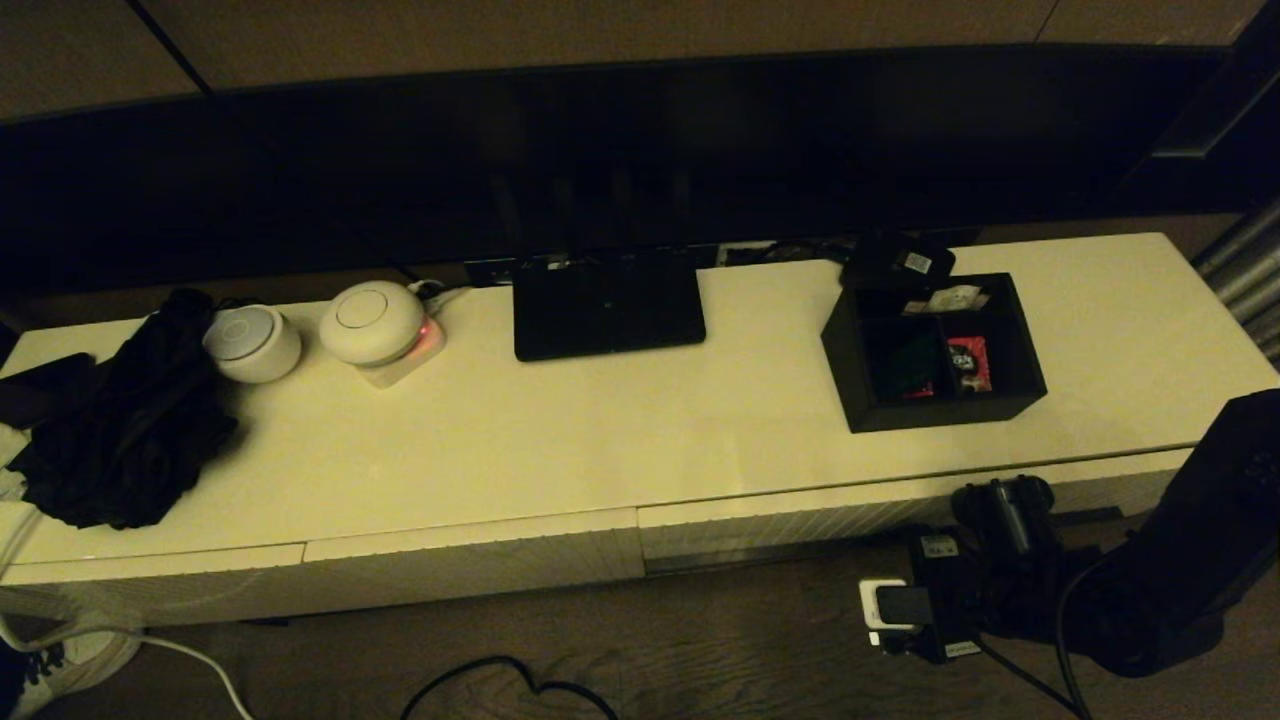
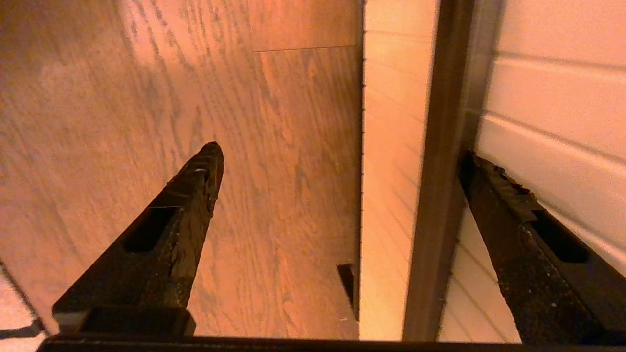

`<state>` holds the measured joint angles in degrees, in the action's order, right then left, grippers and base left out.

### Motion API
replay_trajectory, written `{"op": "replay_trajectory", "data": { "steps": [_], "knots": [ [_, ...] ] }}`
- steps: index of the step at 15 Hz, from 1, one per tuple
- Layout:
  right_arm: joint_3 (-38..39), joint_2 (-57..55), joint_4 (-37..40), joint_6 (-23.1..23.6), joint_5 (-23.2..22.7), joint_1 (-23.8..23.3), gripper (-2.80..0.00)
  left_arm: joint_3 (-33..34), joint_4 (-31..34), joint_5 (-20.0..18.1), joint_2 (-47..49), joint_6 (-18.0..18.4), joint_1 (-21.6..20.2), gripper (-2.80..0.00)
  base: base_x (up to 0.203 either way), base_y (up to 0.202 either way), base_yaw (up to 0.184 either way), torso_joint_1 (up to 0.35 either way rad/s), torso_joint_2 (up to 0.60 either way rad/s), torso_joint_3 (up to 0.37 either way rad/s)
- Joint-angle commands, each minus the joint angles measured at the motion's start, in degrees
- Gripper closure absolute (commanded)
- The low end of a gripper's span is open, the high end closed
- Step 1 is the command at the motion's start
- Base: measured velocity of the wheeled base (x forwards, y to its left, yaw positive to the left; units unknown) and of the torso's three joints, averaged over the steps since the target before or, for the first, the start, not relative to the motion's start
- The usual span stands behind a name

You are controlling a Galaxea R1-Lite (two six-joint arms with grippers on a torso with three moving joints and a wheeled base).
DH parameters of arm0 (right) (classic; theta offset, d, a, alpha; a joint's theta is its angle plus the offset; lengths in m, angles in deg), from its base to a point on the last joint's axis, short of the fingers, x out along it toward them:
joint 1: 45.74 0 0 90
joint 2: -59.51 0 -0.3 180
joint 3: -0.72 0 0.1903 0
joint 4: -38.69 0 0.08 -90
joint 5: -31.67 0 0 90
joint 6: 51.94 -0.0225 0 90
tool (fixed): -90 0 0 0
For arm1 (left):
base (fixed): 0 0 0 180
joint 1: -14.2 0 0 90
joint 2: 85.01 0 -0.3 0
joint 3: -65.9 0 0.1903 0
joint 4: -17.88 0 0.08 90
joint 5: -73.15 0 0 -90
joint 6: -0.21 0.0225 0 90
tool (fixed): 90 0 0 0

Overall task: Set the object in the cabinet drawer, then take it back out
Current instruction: Open the drawer

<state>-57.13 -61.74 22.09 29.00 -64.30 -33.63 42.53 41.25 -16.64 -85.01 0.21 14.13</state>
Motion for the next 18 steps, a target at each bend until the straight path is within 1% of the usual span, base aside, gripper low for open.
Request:
{"op": "replay_trajectory", "data": {
  "steps": [1,6,13,18],
  "knots": [
    [0.23,-0.76,-0.28,0.44,-0.2,-0.06,-2.8,0.18,0.0,0.06,0.0,0.0,-0.01,0.0,0.0,0.0,0.0,0.0,0.0,0.0],
    [1.63,-1.09,-0.28,0.53,-0.27,0.02,-2.8,0.18,0.0,0.06,0.0,0.0,-0.01,0.0,0.0,0.0,0.0,0.0,0.0,0.0],
    [5.76,0.29,-0.61,0.53,-0.27,0.17,-2.8,0.18,0.0,0.05,0.0,0.0,-0.01,0.0,0.0,0.0,0.0,0.0,0.0,0.0],
    [13.29,2.49,-3.96,0.53,-0.26,0.71,-2.8,0.18,0.0,0.06,0.0,0.0,-0.01,0.0,0.0,0.0,0.0,0.0,0.0,0.0]
  ]
}}
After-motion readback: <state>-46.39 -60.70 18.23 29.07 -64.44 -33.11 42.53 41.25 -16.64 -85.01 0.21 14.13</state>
